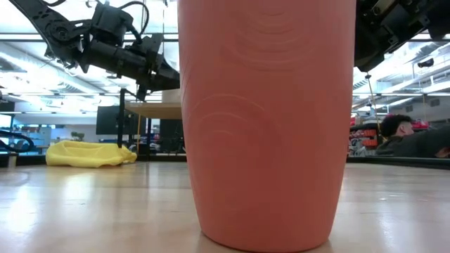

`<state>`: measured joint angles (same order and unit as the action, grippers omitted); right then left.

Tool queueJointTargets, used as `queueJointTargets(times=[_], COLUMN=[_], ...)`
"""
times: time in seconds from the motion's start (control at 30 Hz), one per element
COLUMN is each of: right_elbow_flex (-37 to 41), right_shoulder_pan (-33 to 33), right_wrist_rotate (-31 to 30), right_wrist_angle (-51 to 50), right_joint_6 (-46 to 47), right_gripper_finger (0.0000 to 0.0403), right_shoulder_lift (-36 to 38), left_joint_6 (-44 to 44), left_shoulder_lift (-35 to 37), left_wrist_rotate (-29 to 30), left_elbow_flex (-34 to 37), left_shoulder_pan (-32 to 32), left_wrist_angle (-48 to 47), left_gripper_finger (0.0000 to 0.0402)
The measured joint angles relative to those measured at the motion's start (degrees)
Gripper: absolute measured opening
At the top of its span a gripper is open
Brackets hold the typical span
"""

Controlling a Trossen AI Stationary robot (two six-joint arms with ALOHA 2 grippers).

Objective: Stack small to large cups/mugs on shelf
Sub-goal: Put the orange cup on the shelf

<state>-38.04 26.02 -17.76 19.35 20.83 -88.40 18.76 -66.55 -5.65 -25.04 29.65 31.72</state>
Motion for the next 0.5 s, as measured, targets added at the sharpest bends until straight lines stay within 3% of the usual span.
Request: queueJointTargets(times=[0.2, 0.5], right_elbow_flex=[0.0, 0.0], right_shoulder_pan=[0.02, 0.03], right_wrist_rotate=[0.0, 0.01], right_wrist_angle=[-0.02, -0.02], right_joint_6=[0.17, 0.18], right_gripper_finger=[0.0061, 0.0061], right_shoulder_lift=[0.0, 0.0], left_joint_6=[-0.04, -0.15], left_shoulder_lift=[3.62, 11.47], left_wrist_rotate=[0.0, 1.02], left_elbow_flex=[0.07, 0.04], left_shoulder_pan=[0.0, -1.52], left_wrist_angle=[-2.4, -14.11], left_gripper_finger=[0.0107, 0.0107])
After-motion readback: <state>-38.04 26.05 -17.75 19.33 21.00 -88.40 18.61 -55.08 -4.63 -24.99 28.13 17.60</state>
